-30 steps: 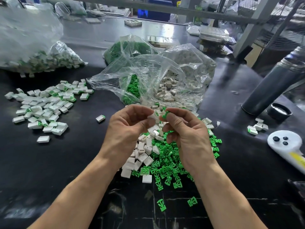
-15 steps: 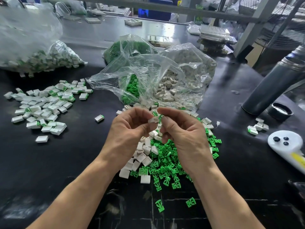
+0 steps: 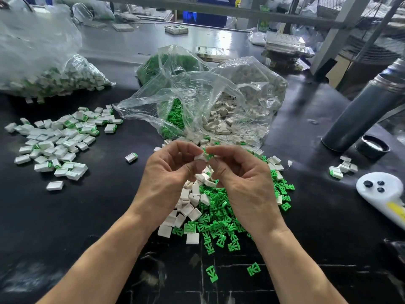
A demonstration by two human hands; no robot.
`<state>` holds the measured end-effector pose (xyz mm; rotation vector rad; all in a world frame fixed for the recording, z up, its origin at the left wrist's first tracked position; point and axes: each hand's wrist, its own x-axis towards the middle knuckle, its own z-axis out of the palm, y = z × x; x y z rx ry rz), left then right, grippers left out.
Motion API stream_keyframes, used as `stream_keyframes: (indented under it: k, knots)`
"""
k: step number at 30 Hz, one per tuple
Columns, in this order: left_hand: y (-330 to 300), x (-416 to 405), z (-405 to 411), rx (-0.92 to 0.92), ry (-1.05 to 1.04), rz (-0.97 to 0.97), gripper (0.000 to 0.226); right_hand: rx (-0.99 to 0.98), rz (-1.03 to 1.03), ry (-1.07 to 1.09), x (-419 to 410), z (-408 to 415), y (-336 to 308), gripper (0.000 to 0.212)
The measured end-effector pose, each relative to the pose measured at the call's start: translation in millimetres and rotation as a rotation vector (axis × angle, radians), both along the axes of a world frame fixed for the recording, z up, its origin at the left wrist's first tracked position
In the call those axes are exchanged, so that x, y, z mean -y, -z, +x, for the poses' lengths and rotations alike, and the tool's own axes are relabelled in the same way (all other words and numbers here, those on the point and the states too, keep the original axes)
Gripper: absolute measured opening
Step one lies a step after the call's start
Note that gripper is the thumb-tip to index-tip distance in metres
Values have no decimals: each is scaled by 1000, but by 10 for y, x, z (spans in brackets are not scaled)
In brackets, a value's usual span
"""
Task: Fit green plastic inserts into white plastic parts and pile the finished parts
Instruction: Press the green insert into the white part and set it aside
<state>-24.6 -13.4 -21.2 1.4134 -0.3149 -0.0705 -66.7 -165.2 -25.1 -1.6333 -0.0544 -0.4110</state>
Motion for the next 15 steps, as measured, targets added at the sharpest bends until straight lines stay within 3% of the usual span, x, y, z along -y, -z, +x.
stream_keyframes:
  k: [9, 15]
  knots:
    - [21, 11, 6, 7, -3, 23, 16, -40, 271, 21, -4, 34, -27, 13]
    - [35, -8, 7, 5, 12, 33, 20, -65, 254, 21, -22, 24, -47, 11]
